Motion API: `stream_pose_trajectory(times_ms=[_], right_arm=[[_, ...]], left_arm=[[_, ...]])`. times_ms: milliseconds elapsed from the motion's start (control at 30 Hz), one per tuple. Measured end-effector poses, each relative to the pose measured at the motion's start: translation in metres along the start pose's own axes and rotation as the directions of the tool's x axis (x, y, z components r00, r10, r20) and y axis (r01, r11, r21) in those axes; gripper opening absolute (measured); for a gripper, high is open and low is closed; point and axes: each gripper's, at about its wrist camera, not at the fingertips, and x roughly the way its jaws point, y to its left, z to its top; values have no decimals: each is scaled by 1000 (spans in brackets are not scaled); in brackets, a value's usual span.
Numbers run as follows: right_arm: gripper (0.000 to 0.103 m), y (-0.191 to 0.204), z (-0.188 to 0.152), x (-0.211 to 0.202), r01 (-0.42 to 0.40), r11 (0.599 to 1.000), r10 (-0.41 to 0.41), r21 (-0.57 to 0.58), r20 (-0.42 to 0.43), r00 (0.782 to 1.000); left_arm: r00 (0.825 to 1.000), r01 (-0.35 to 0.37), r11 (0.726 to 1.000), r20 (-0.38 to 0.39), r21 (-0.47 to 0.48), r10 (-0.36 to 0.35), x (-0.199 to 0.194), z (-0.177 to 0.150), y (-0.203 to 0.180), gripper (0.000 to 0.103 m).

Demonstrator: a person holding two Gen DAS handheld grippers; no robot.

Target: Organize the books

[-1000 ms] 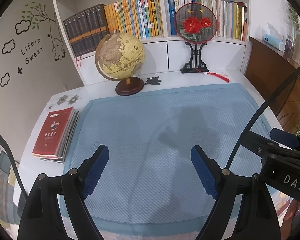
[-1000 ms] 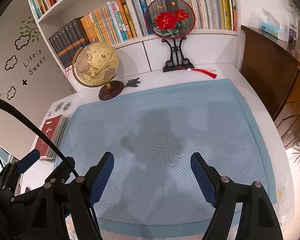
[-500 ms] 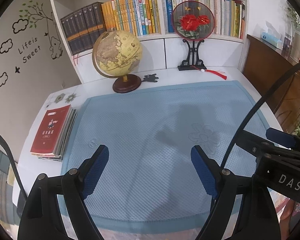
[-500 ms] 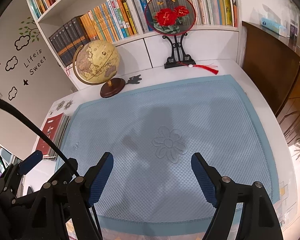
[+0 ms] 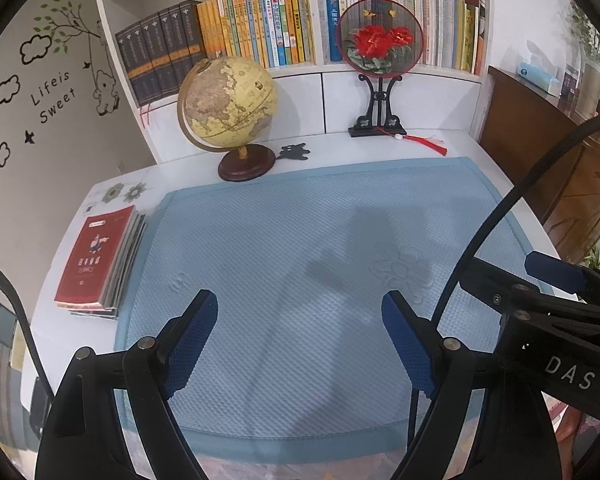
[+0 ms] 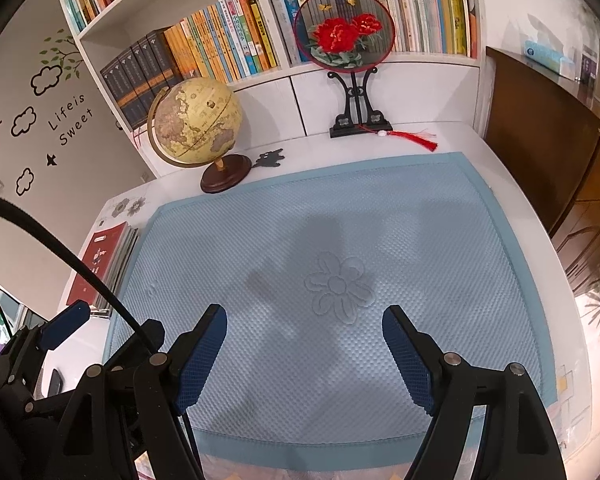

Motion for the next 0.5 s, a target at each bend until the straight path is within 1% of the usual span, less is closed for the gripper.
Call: stream_pose_trajectory(times_ms=[167, 267, 500], right_arm=[[78, 1, -1, -1, 4, 1000, -4, -4, 2, 1000], [78, 1, -1, -1, 6, 1000, -6, -5, 0, 1000], [78, 0, 0, 0, 15, 1000, -15, -9, 2, 1000]], left_arm=[[1000, -2, 1000, 0, 1, 2, 0, -1, -1, 83], [1000, -16, 1000, 16, 8, 16, -1, -1, -2, 83], [1000, -12, 1000, 17, 14, 12, 1, 0, -3, 83]])
